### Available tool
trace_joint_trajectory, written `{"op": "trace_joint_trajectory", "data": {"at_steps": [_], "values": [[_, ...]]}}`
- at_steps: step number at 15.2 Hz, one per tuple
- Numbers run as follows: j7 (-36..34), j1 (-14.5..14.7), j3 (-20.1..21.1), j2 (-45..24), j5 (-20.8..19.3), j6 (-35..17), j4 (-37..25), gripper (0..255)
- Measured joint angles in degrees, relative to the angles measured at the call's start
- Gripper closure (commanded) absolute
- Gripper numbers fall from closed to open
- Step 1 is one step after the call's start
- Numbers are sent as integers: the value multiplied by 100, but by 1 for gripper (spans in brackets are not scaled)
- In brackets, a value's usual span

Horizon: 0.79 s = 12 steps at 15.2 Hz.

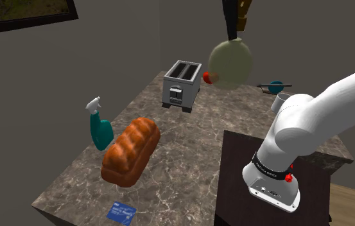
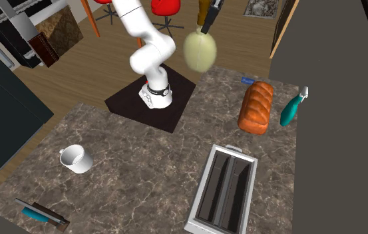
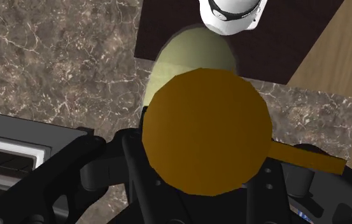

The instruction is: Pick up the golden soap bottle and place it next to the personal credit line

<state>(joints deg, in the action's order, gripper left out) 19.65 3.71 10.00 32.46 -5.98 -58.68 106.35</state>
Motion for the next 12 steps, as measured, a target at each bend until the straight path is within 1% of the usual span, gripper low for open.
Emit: {"op": "trace_joint_trajectory", "data": {"at_steps": [1,5,8,12], "values": [[-176,23,127,-6,120,-47,60,255],[-822,77,634,-281,512,152,-373,255],[-1322,118,1011,-473,791,165,-565,255],[-2036,150,1556,-953,1070,225,-1099,255]]}}
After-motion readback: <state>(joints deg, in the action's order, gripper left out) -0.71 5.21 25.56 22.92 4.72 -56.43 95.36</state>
